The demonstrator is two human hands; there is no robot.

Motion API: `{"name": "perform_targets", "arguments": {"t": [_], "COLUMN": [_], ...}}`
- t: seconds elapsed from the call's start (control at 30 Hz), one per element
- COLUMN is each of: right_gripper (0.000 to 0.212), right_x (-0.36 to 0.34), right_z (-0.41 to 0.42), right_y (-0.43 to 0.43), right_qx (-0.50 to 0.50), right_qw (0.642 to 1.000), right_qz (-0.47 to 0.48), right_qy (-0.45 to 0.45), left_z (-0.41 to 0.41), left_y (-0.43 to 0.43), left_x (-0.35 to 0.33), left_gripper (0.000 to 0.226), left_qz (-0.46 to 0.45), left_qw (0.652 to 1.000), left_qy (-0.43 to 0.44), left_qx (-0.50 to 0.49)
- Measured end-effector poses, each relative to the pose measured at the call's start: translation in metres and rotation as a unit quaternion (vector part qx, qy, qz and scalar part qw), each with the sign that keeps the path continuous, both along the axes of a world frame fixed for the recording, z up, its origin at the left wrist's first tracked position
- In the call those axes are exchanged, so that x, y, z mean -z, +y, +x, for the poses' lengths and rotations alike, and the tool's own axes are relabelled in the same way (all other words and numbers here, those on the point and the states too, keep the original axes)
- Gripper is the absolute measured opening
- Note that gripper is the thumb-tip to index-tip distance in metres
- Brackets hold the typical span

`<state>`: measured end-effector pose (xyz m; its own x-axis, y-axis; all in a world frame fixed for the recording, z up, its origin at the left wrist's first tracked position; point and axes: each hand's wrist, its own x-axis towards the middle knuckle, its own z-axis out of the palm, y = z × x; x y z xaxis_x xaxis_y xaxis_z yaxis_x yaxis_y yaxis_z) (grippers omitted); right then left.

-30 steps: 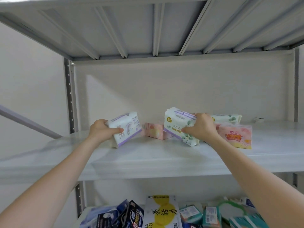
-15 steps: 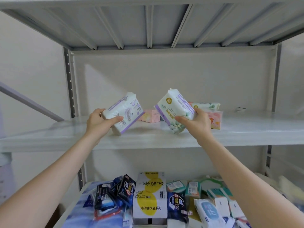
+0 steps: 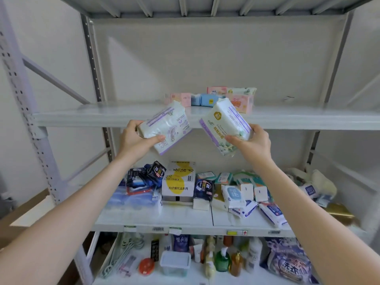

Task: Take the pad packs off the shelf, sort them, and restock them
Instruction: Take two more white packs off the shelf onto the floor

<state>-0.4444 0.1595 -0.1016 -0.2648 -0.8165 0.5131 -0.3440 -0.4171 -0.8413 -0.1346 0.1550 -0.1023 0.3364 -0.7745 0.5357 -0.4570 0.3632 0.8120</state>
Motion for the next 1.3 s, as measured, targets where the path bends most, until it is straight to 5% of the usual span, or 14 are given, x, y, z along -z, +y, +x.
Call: {"name": "perform_targets", "arguments": {"t": [0.63,1.3], "right_gripper": [0.051,0.056], "right_x": [0.237,0.429], "right_z": [-0.027,0.011], "right_y": [0.209,0.253], "right_qx": [0.006,-0.011], "right_qw": [0.973,0.903], "right_qz": [0.228,0.413], "right_qy": [0.039,0.118], "left_z": [-0.012,0.023], "left_y": [0.193,0.246], "left_x": [0.222,0.418], "left_gripper": [0.07,0.065], "left_qz": [0.272,0.46], "left_qw": [0.957,0.884], "left_qy": [-0.088,-0.049], "left_qx": [0.057,0.072]}}
